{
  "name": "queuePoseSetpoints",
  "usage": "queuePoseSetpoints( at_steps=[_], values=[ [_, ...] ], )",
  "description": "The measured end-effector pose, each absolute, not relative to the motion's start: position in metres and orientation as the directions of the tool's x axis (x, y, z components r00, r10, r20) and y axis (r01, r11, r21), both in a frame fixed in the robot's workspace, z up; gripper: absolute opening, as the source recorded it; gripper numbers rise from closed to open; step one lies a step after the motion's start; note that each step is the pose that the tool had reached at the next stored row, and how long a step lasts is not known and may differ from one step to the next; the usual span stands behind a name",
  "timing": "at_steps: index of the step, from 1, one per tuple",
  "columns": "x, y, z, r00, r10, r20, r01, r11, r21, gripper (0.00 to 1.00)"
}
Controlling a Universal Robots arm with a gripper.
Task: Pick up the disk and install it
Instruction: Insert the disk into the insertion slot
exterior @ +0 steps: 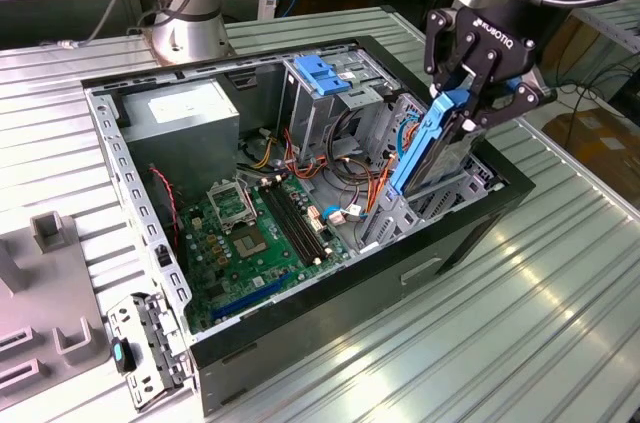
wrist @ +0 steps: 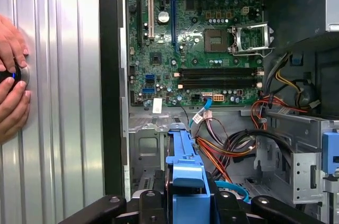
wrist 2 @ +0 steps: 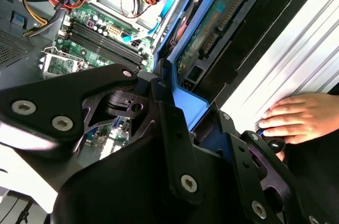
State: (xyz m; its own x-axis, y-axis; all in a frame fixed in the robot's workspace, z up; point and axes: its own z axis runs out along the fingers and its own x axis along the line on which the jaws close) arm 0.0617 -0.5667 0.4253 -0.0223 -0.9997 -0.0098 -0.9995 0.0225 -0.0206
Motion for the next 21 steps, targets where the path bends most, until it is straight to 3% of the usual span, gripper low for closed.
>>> queuePoseSetpoints(
  at_steps=[21],
  values=[
    [0.062, -0.567, 0.41, -0.022, -1.0, -0.01, -0.999, 0.022, -0.023, 0.37]
  ],
)
